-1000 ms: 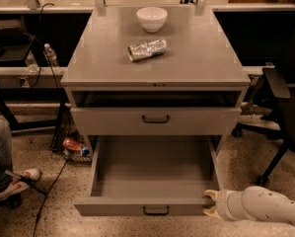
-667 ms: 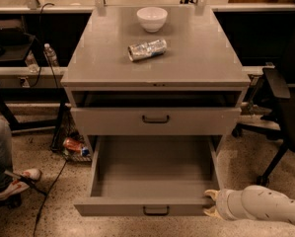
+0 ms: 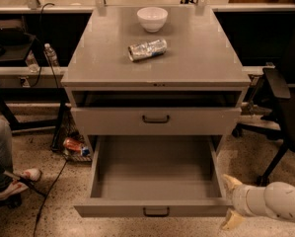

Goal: Open middle drawer

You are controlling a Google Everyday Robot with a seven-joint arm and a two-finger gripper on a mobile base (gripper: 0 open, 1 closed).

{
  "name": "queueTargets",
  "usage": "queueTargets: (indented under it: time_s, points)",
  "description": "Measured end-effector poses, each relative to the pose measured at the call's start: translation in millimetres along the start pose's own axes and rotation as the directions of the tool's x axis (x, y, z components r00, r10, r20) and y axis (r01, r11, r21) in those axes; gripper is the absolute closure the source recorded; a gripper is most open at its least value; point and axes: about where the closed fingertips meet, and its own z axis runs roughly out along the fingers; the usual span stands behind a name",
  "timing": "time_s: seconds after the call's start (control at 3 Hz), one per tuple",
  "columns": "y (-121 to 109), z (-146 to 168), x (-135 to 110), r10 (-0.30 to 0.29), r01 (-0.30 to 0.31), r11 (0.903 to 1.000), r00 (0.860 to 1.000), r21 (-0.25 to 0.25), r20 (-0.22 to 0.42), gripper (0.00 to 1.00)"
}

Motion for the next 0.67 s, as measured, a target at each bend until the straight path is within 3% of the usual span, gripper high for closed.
queueTargets:
  time_s: [0.67]
  points:
    - [-40,-30,21,0.01,-0.009,0.9985,1.0,0.055,-0.016,0.0]
